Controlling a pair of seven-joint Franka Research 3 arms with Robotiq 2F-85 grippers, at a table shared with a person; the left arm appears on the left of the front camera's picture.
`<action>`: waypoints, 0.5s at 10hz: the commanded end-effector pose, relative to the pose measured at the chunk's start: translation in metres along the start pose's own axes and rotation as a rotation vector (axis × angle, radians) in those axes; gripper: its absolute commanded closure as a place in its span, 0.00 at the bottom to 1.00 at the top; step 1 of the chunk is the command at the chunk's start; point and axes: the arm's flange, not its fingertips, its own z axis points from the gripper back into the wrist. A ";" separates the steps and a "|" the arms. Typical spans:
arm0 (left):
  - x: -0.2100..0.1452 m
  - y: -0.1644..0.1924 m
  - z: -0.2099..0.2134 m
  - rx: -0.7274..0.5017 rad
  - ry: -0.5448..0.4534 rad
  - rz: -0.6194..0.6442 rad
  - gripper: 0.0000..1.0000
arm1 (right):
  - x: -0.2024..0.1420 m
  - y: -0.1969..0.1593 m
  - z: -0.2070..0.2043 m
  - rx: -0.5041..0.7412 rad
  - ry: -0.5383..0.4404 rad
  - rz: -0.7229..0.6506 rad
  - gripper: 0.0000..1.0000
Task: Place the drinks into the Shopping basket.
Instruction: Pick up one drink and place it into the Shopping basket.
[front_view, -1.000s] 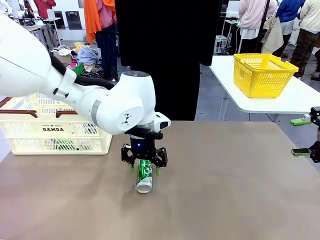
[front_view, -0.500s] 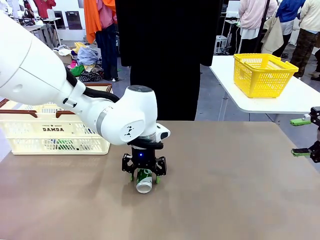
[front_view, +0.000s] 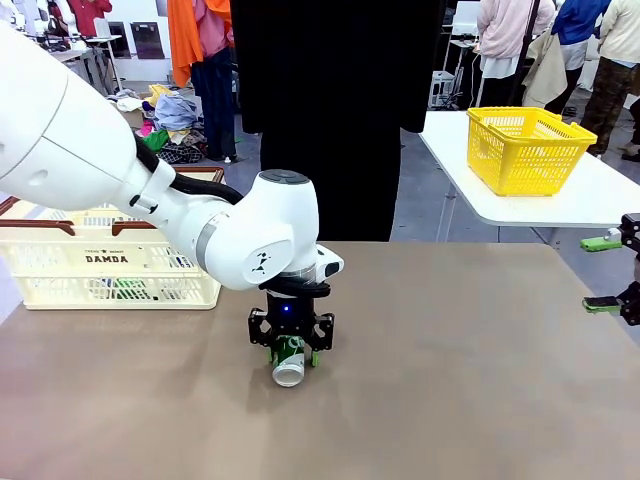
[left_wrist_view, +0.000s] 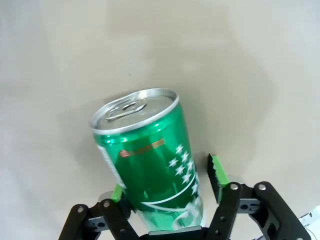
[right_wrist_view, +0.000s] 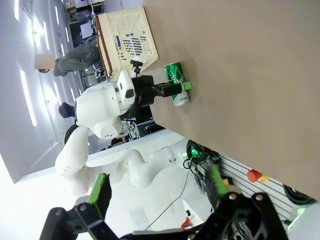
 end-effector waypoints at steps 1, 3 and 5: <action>-0.002 0.000 -0.003 0.032 -0.042 0.031 1.00 | 0.002 0.006 0.000 0.019 -0.008 -0.016 0.00; 0.001 0.004 0.000 0.055 -0.041 0.024 1.00 | 0.002 0.006 0.000 0.019 -0.008 -0.016 0.00; 0.003 0.017 0.027 0.071 -0.069 0.028 1.00 | 0.002 0.006 0.000 0.019 -0.008 -0.016 0.00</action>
